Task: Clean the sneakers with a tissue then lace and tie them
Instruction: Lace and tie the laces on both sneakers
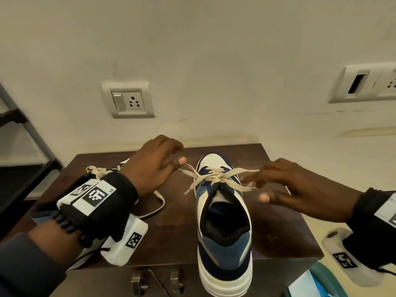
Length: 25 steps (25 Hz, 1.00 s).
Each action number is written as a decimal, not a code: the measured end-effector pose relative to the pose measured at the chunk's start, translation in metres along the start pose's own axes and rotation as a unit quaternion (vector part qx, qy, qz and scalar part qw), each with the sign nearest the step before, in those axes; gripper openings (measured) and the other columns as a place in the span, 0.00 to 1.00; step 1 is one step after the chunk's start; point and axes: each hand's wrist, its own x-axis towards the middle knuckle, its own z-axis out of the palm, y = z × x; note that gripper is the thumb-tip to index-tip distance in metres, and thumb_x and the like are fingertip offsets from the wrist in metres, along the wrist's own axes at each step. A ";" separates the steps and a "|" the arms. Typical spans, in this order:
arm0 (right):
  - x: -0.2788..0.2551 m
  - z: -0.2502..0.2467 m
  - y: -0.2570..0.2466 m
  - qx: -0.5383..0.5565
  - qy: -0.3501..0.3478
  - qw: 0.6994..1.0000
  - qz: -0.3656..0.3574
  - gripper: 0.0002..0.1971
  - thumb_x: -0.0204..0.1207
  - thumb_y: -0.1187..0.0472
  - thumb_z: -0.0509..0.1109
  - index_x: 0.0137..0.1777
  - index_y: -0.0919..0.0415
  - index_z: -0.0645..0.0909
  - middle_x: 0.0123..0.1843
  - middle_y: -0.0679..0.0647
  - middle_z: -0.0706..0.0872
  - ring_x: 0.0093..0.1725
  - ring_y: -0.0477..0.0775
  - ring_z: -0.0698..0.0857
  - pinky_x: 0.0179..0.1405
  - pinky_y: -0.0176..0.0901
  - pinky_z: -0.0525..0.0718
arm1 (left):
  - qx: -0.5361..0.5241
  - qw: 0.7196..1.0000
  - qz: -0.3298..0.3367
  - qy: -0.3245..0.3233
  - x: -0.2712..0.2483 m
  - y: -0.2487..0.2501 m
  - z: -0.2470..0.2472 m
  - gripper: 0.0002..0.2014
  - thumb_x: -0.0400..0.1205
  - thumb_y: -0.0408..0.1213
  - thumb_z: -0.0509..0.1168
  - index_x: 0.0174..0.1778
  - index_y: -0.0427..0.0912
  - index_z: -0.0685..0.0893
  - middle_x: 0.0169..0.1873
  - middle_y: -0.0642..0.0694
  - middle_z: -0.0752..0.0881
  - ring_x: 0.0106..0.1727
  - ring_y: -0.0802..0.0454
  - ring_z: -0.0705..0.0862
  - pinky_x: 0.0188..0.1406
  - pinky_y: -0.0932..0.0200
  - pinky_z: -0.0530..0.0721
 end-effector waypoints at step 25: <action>0.021 0.000 -0.037 0.207 0.000 0.978 0.019 0.06 0.79 0.49 0.67 0.52 0.48 0.81 0.48 0.44 0.85 0.48 0.45 0.83 0.51 0.48 0.82 | -0.230 0.971 -0.023 -0.068 0.002 0.040 0.003 0.11 0.79 0.47 0.70 0.52 0.49 0.79 0.42 0.53 0.87 0.44 0.55 0.85 0.48 0.53 0.85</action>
